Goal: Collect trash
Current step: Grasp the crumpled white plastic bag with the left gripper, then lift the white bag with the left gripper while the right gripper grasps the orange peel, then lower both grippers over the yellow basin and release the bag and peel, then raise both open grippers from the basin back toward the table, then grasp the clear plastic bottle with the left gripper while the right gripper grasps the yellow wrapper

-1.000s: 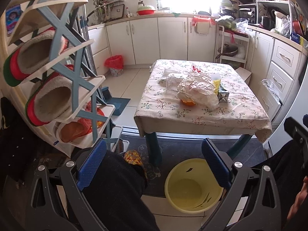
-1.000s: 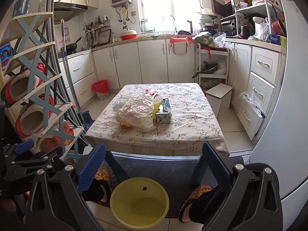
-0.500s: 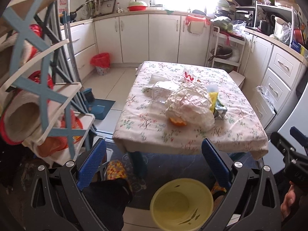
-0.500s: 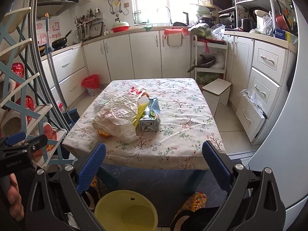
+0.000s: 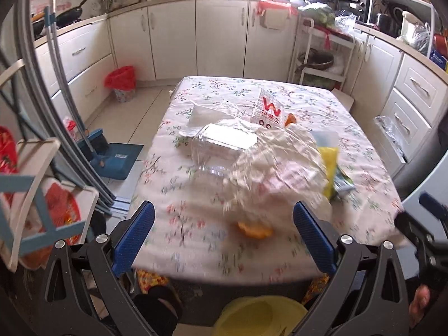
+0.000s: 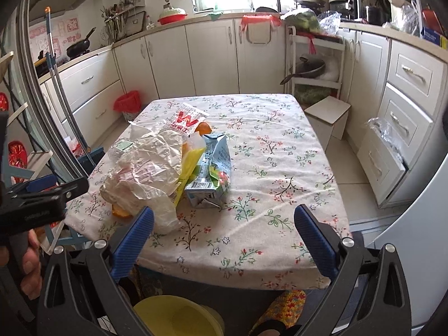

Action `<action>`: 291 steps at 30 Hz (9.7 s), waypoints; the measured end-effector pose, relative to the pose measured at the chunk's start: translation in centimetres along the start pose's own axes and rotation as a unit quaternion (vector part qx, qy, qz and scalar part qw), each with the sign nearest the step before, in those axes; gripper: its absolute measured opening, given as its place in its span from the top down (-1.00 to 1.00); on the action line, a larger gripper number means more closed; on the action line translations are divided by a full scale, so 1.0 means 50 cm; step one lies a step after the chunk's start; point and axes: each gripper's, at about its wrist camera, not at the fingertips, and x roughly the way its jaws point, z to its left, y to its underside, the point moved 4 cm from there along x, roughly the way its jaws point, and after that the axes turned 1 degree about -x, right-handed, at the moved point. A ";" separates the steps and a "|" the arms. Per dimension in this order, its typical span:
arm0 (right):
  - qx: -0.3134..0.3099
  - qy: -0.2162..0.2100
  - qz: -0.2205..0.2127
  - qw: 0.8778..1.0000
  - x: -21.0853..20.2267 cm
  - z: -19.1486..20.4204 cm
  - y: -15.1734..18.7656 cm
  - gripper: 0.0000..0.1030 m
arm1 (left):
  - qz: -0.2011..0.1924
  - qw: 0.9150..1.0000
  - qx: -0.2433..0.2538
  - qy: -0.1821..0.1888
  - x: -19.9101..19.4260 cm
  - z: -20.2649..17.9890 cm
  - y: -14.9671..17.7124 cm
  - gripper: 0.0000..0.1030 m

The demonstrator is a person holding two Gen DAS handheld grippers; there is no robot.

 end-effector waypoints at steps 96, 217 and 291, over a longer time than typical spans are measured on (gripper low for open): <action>0.033 -0.317 0.107 0.942 -0.004 0.164 0.131 0.89 | -0.070 0.988 -0.111 0.080 -0.123 0.137 0.041 0.63; 0.071 -0.137 0.136 0.979 -0.076 0.093 0.334 -0.37 | 0.010 0.999 -0.026 0.041 -0.203 0.006 0.357 -0.71; 0.013 -0.154 0.068 0.986 0.205 0.060 -0.117 0.92 | 0.083 0.966 -0.237 0.061 0.199 -0.005 -0.039 -0.78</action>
